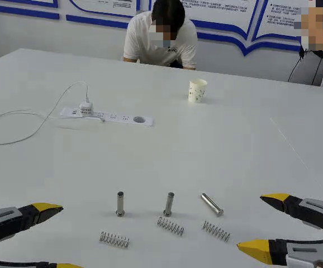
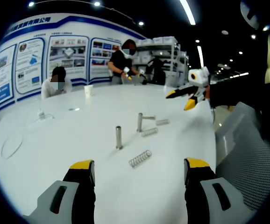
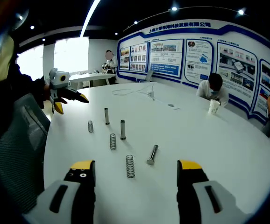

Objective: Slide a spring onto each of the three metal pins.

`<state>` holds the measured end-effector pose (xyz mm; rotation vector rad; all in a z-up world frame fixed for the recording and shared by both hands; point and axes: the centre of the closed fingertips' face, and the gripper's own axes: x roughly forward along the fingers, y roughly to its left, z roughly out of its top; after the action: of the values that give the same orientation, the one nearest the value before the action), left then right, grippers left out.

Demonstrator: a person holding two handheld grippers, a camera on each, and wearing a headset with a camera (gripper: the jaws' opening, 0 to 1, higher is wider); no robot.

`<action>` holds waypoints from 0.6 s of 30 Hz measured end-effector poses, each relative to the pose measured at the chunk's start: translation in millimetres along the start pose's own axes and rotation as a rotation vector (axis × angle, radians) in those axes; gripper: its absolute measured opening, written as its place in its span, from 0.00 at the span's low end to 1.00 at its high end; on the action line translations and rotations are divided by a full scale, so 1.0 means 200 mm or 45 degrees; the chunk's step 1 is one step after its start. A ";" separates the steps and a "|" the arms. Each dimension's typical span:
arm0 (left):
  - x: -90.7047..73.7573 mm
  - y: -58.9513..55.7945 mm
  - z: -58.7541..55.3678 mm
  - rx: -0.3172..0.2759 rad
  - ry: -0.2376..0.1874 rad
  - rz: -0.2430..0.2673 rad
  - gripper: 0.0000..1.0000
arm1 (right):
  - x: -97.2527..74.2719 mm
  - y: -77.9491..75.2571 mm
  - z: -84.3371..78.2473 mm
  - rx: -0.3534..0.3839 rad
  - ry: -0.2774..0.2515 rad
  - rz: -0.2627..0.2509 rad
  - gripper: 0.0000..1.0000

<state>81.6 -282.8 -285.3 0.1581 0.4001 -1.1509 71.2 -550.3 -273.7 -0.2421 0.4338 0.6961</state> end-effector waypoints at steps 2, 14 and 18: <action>0.00 0.00 0.00 0.000 0.001 0.002 0.79 | 0.00 0.00 0.00 0.001 -0.001 0.003 0.72; 0.00 0.00 0.00 -0.005 -0.002 0.004 0.79 | 0.01 -0.03 0.02 0.015 -0.002 -0.007 0.70; 0.00 0.00 -0.01 -0.007 -0.003 0.002 0.79 | 0.02 -0.04 0.04 0.021 -0.003 -0.013 0.68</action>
<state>81.7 -283.1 -286.6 0.1518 0.4010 -1.1483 81.6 -551.5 -267.5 -0.2278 0.4360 0.6822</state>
